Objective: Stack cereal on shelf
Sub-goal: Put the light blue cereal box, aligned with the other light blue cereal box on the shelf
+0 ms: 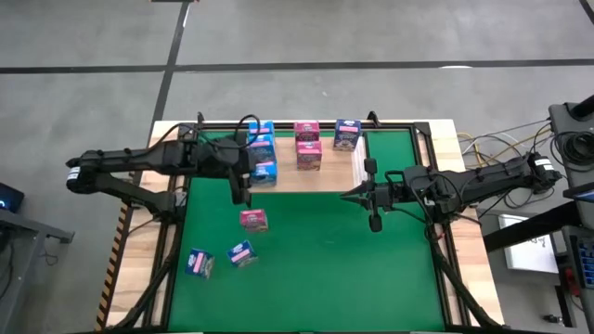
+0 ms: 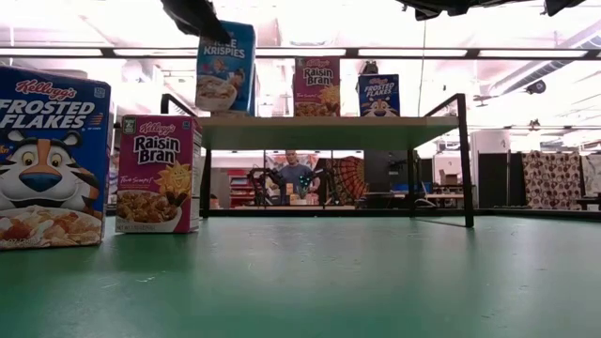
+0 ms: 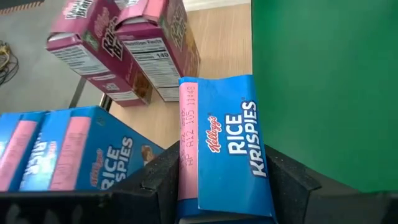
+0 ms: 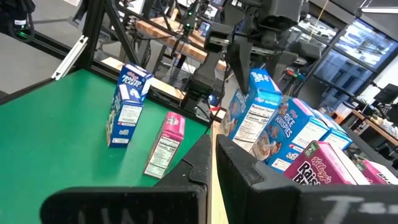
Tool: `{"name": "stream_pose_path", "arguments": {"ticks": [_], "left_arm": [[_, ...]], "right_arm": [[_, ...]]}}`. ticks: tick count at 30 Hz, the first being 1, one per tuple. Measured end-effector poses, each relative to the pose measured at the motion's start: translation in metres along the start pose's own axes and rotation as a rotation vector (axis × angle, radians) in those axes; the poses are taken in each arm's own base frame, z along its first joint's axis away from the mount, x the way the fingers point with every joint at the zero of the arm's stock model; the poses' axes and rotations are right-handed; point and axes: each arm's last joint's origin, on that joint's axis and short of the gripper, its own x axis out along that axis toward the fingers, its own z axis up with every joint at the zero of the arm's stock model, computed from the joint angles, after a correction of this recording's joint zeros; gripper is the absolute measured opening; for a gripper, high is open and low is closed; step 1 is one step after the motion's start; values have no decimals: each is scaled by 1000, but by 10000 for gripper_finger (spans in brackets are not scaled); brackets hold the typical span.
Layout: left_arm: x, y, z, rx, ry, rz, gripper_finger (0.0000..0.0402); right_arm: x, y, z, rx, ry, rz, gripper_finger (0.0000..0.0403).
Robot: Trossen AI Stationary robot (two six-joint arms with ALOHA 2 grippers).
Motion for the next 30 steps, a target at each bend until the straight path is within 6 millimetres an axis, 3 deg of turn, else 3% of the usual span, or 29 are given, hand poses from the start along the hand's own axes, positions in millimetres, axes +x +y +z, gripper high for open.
{"name": "stream_pose_path", "arguments": {"ticks": [6,21,30], "left_arm": [[7,-2,-7,5,18,0,167],[8,2,-9,6,22,88,228],[-12,7,-2,0,-6,94,233]], "right_arm": [[0,0,0,0,0,0,13],[0,0,0,0,-1,0,13],[0,0,0,0,0,0,13]]}}
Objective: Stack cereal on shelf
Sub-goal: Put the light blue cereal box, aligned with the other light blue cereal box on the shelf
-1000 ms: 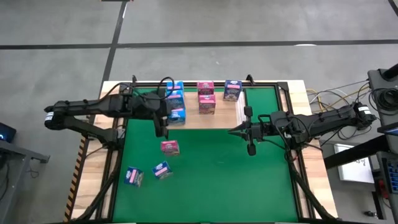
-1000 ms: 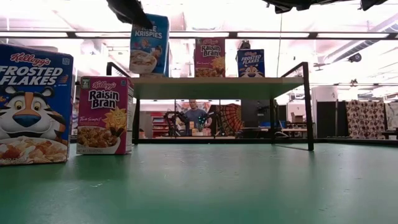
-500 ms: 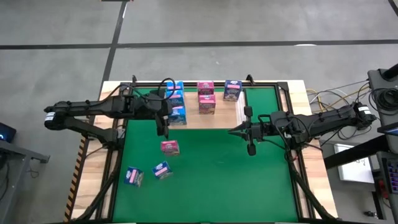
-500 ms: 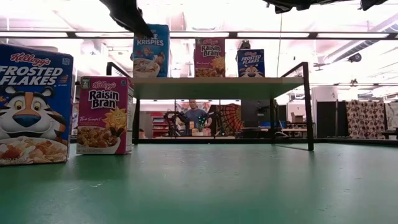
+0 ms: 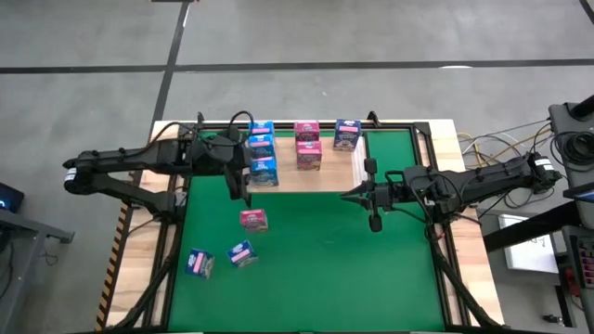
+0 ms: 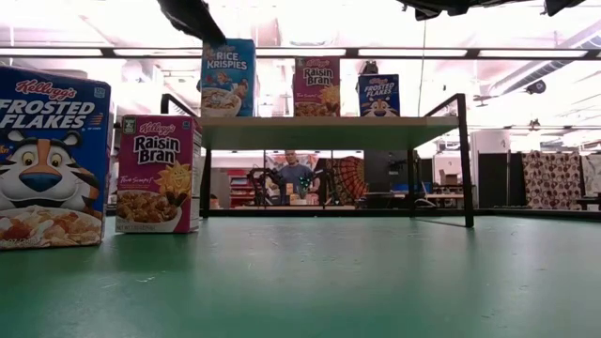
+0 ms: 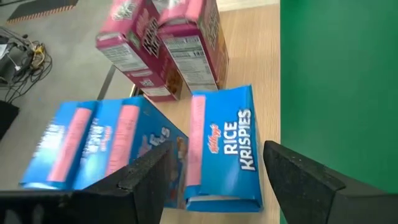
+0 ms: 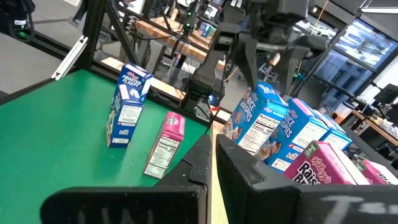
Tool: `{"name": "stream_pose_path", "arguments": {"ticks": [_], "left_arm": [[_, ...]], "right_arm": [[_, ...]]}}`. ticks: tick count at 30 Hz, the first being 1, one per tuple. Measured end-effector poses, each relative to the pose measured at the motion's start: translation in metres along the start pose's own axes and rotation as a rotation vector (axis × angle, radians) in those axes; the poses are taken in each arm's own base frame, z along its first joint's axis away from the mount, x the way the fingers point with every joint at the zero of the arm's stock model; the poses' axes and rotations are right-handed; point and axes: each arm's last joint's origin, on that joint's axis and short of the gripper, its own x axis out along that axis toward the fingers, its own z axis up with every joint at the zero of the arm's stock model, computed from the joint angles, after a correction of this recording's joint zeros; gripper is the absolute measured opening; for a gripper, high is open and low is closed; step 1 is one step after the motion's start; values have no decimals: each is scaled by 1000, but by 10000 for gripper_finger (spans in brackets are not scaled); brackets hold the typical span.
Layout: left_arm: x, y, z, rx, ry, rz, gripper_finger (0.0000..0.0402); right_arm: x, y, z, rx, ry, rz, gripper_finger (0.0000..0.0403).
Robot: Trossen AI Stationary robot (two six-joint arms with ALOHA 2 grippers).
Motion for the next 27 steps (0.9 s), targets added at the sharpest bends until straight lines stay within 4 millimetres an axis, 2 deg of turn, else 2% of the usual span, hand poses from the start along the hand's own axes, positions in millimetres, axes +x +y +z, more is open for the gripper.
{"name": "stream_pose_path", "arguments": {"ticks": [8,13,17,21,27], "left_arm": [[-22,3,13,-50,-18,-16,232],[-26,-9,18,-59,-42,-64,211],[-16,-31,14,-47,-8,-119,169],[0,-54,9,-29,66,-103,121],[24,-68,-1,-1,194,-28,67]], "right_arm": [[0,0,0,0,0,0,13],[0,0,0,0,0,0,13],[0,0,0,0,0,0,13],[0,0,0,0,0,0,13],[0,0,0,0,-1,-1,13]]}}
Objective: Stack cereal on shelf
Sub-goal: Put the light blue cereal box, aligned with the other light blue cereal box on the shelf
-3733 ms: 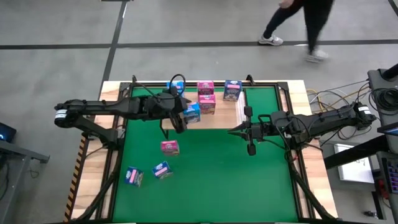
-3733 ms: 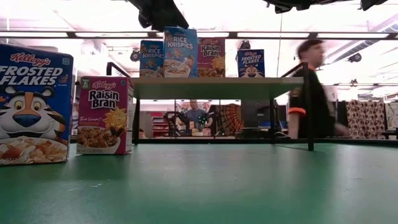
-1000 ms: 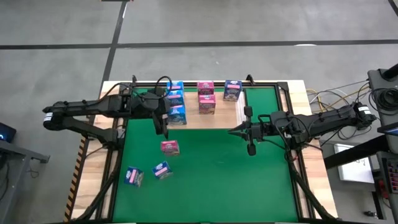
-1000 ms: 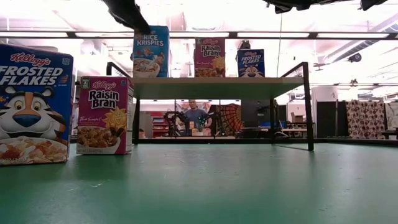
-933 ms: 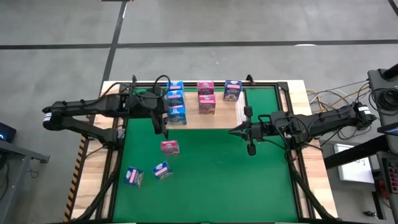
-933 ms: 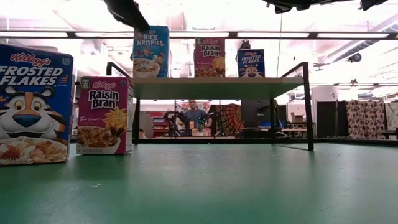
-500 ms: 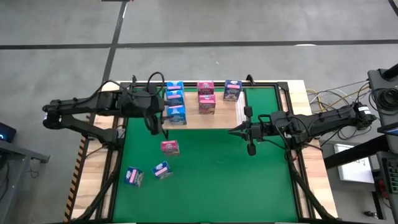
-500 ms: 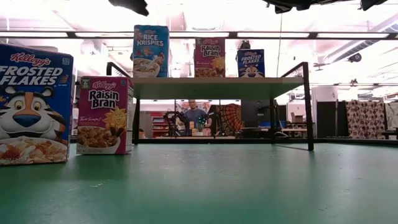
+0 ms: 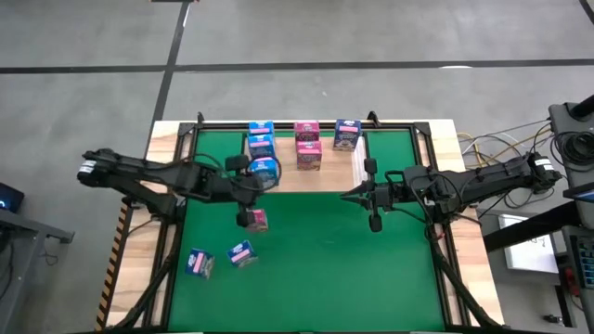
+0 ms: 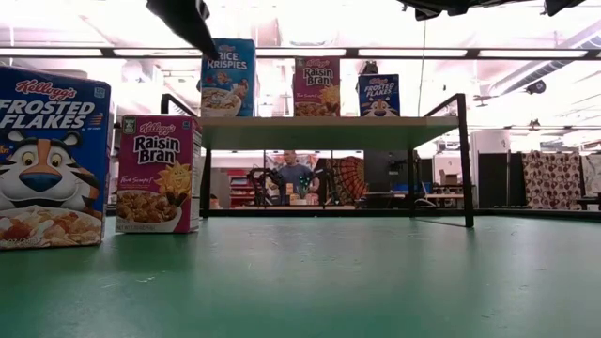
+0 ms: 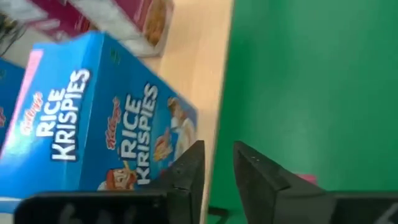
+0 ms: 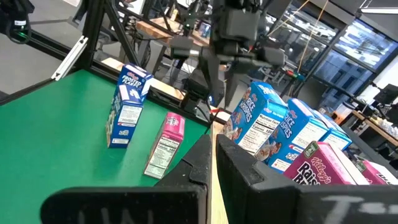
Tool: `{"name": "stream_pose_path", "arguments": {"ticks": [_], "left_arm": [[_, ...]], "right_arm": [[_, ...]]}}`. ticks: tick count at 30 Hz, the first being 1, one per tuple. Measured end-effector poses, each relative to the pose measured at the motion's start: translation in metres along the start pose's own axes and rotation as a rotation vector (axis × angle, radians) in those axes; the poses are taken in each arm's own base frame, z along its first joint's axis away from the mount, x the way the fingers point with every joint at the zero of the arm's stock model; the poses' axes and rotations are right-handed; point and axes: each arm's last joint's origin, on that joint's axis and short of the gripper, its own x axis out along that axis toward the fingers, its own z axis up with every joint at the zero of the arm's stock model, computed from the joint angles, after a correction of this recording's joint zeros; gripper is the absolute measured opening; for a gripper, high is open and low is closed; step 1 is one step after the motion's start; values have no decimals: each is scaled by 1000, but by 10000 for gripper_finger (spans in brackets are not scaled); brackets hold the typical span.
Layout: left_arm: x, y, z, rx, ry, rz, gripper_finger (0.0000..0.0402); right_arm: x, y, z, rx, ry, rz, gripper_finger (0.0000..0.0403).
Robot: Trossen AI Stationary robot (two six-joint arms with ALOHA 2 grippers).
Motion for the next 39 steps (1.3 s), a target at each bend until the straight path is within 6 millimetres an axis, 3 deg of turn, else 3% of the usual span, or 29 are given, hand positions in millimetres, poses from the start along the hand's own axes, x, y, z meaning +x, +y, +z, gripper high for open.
{"name": "stream_pose_path", "arguments": {"ticks": [6,19,39], "left_arm": [[13,-5,1,7,38,43,42],[25,-6,0,-30,42,227,39],[26,-5,-5,-76,70,240,39]], "right_arm": [[0,0,0,0,0,0,13],[0,0,0,0,0,0,13],[0,0,0,0,1,0,13]]}}
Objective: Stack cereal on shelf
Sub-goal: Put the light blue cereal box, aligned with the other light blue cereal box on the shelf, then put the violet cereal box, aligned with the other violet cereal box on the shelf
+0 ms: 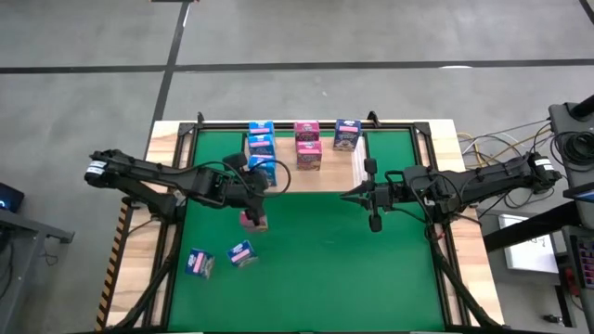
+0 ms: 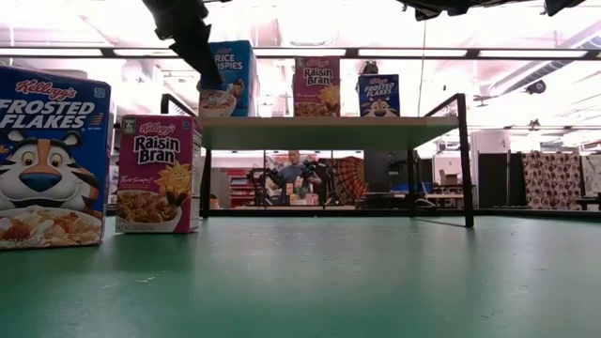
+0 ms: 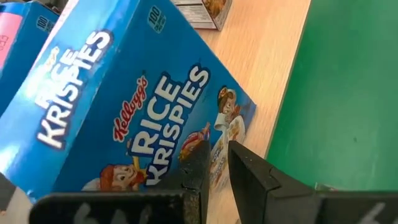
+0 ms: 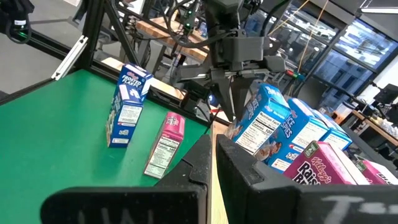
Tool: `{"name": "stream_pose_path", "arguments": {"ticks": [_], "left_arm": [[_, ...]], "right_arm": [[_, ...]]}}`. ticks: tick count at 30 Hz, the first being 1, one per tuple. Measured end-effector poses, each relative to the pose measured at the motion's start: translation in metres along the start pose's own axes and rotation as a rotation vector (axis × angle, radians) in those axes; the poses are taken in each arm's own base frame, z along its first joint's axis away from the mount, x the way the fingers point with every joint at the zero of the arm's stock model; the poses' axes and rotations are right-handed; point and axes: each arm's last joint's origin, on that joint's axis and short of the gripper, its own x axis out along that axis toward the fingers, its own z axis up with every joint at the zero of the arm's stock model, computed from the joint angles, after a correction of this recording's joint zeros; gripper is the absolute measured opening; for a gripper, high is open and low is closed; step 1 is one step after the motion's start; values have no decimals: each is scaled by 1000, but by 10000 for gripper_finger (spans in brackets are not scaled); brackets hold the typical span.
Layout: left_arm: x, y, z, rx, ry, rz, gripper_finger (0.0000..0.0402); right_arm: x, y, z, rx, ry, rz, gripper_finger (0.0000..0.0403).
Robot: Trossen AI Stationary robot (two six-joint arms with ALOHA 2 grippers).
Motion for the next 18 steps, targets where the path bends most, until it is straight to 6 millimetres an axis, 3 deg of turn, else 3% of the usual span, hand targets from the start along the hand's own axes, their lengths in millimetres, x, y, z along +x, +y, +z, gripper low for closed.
{"name": "stream_pose_path", "arguments": {"ticks": [10,14,18], "left_arm": [[-4,-16,15,-23,-125,-168,39],[-25,-18,28,53,-208,-244,39],[-50,-4,42,108,-283,-144,39]], "right_arm": [[0,0,0,0,0,0,13],[0,0,0,0,1,0,13],[0,0,0,0,1,0,13]]}}
